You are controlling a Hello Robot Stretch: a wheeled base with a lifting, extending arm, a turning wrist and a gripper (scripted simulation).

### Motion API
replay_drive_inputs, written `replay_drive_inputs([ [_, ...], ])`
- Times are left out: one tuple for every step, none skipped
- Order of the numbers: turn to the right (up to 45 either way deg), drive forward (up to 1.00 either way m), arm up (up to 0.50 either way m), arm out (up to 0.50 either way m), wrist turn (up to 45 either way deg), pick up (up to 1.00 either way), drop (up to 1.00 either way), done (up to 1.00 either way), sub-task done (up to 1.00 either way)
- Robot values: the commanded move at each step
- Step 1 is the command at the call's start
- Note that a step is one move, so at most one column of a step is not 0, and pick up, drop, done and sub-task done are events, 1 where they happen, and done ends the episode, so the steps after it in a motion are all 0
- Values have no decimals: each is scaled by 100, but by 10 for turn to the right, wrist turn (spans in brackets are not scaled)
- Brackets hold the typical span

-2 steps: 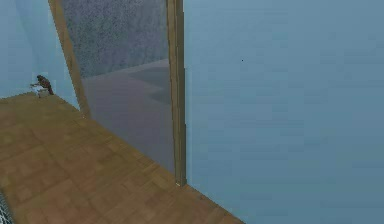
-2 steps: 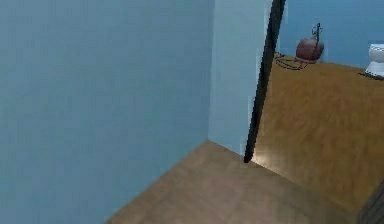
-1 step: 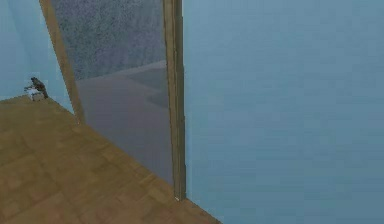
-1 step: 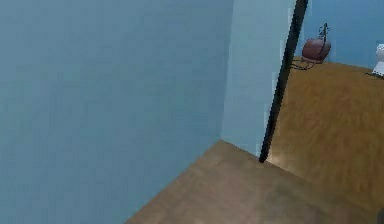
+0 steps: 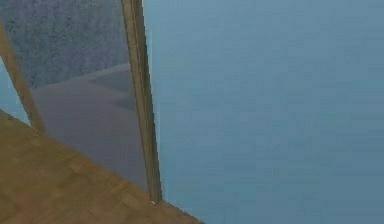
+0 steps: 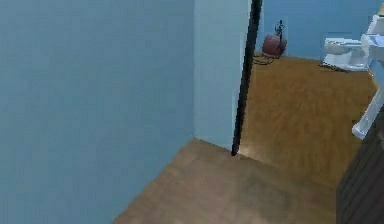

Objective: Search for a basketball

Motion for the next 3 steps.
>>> replay_drive_inputs([
  [0, 35, 0, 0, 0, 0, 0, 0, 0],
  [-450, 0, 0, 0, 0, 0, 0, 0, 0],
  [-120, 0, 0, 0, 0, 0, 0, 0, 0],
])
